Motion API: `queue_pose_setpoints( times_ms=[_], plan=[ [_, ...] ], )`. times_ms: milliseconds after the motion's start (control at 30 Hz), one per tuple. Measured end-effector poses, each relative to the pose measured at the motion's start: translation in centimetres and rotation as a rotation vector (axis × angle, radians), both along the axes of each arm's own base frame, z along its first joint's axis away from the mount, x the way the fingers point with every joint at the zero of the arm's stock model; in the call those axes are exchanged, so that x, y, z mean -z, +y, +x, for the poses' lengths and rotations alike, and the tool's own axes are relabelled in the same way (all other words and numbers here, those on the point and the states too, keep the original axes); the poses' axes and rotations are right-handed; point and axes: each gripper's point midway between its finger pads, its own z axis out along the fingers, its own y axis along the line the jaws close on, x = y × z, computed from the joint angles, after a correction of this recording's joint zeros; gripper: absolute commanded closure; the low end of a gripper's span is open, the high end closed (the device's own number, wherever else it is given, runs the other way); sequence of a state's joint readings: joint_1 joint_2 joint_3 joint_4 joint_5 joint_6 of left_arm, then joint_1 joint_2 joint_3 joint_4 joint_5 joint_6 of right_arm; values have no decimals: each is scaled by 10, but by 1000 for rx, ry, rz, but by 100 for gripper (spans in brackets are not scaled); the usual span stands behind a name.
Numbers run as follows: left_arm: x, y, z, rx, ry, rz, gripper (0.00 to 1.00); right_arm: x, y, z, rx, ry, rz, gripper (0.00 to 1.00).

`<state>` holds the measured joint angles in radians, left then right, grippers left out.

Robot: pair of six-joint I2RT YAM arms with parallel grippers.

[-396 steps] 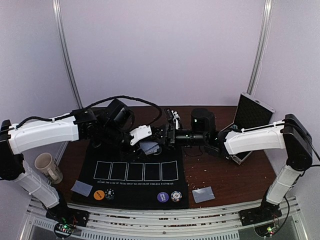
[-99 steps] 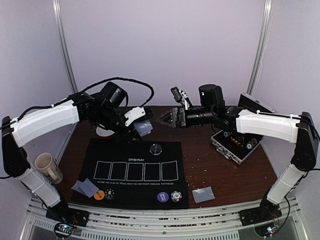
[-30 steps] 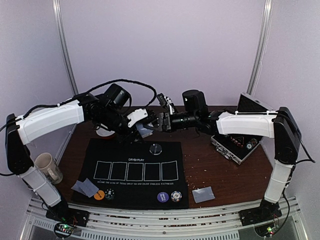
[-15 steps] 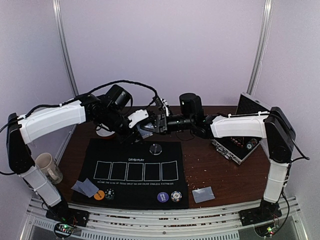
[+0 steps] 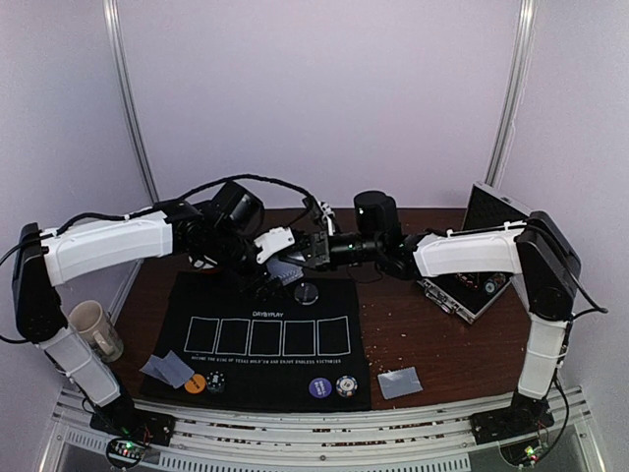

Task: Distribute texas hold em gaming equipment
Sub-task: Adjust the face-down deck piles.

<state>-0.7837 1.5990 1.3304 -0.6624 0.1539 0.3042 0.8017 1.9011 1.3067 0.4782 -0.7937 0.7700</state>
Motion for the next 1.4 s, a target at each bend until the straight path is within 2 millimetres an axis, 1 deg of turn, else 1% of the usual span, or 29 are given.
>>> queue_pose_setpoints(
  times_ms=[133,333,433,500,667,733,833,1000,1100,1167,1267,1400],
  plan=[
    [0,-1,3,10,-48,-15,6,3,-1,0,12,23,5,100],
    [-15,1,5,25,-113,-56,2,-2,-1,1,17,28,26,100],
    [-16,1,6,28,-123,-66,3,-4,-1,1,20,26,30,100],
    [-16,0,6,31,-124,-67,10,-5,-1,1,20,26,30,100],
    [-16,-1,4,42,-120,-74,34,-4,-2,5,40,23,29,100],
    [-16,-2,3,47,-117,-78,39,-3,-2,6,48,24,24,100],
    [-17,-2,2,54,-116,-84,41,-2,-3,7,52,24,18,96],
    [-17,-2,1,59,-110,-90,45,0,-3,6,48,16,13,83],
    [-16,-2,-1,63,-105,-90,47,1,-3,5,48,13,0,73],
    [-16,-2,0,63,-107,-90,49,2,-4,3,50,12,-13,68],
    [-16,-1,0,63,-110,-89,49,2,-7,0,59,5,-44,65],
    [-16,1,3,52,-116,-82,50,6,-12,-1,74,-12,-93,64]
  ],
)
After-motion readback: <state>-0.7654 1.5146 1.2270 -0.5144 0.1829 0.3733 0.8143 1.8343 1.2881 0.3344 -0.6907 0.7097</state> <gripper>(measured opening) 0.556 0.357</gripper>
